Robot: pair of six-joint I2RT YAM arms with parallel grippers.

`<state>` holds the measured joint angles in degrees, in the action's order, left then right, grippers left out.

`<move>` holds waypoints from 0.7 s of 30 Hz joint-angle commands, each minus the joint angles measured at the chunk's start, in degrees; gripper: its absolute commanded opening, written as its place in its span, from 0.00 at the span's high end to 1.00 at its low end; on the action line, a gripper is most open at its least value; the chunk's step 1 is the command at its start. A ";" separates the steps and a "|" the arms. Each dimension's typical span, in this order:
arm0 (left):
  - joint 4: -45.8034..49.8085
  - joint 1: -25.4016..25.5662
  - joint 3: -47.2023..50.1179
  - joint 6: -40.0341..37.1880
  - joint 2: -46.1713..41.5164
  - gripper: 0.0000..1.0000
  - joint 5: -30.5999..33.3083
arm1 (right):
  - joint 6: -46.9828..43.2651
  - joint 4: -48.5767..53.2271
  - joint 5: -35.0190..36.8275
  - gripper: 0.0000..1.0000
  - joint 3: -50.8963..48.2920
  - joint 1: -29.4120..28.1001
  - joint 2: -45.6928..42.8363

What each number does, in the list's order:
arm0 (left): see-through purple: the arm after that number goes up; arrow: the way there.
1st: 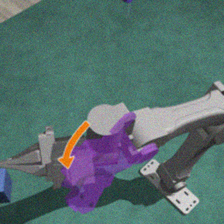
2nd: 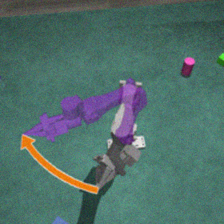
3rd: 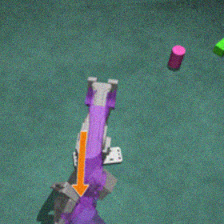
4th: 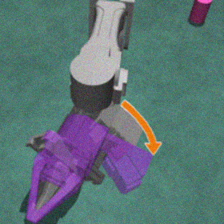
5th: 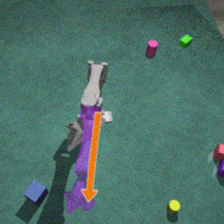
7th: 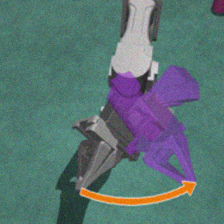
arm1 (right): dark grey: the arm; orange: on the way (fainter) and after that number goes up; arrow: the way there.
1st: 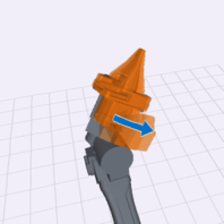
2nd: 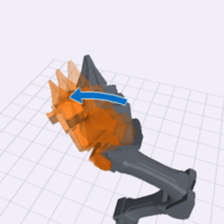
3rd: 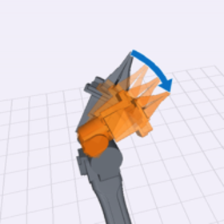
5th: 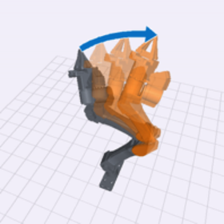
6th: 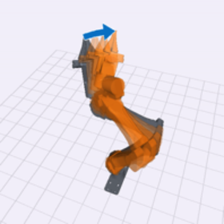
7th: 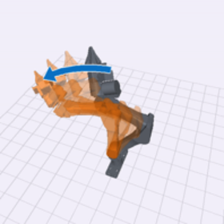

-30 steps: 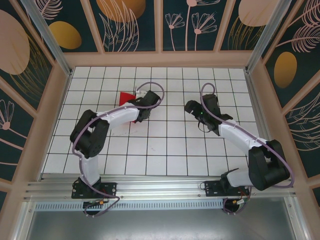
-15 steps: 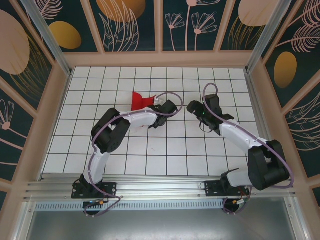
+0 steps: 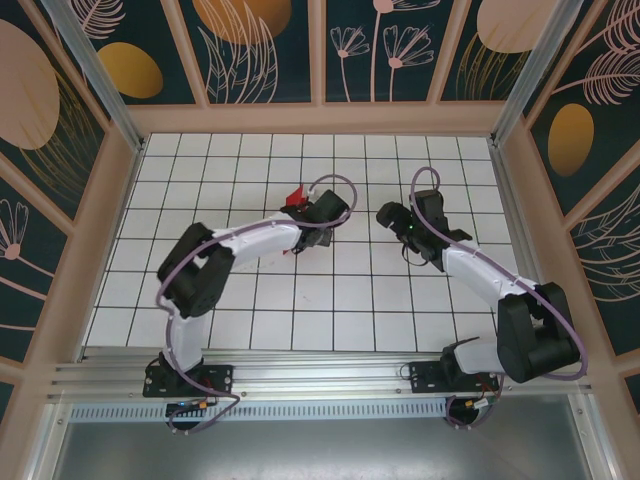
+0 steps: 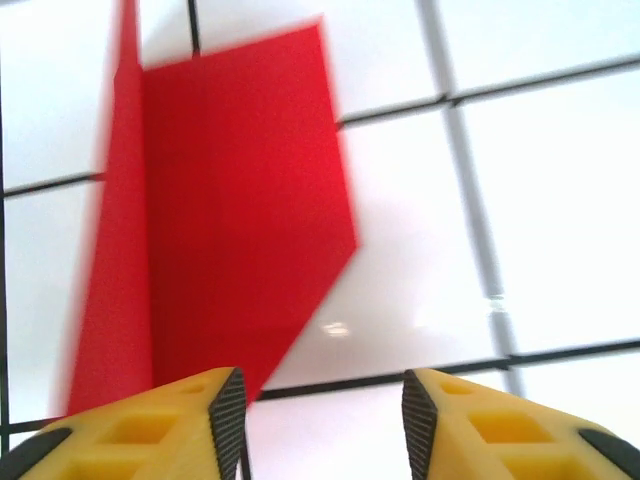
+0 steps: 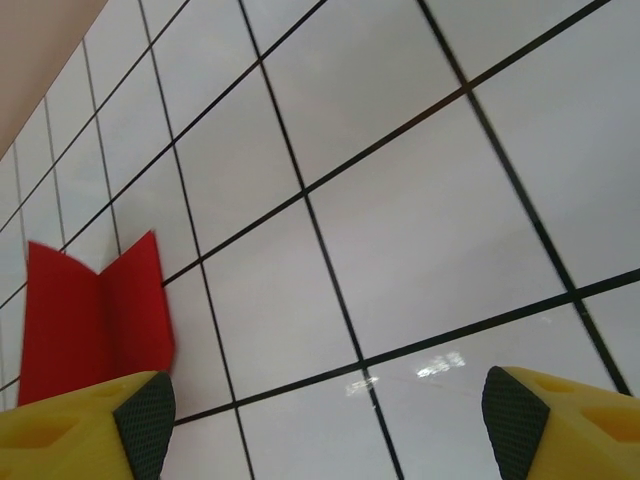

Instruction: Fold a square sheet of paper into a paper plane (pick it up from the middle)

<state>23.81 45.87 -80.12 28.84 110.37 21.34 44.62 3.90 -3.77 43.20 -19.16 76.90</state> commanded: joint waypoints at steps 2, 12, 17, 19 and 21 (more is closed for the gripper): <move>-7.44 -0.49 3.39 1.43 -9.88 0.43 -9.77 | -3.00 -5.45 -9.50 0.18 -0.15 -1.54 2.19; -24.40 -13.83 19.72 9.27 -18.09 0.36 -26.95 | -1.09 -9.57 -15.99 0.18 6.09 -10.81 14.71; -26.97 -17.09 19.42 9.82 -9.61 0.58 -30.69 | 0.97 -9.96 -16.53 0.21 8.58 -13.14 19.56; -27.21 -17.48 18.91 9.54 -7.14 0.63 -29.72 | 1.55 -10.33 -16.88 0.23 9.16 -13.59 20.70; -27.05 -17.65 18.27 9.39 -5.28 0.66 -29.17 | 1.93 -10.64 -17.20 0.24 9.69 -14.13 21.62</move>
<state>-1.02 28.97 -60.86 37.91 101.82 -6.31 44.97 -4.75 -19.49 50.87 -31.86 96.77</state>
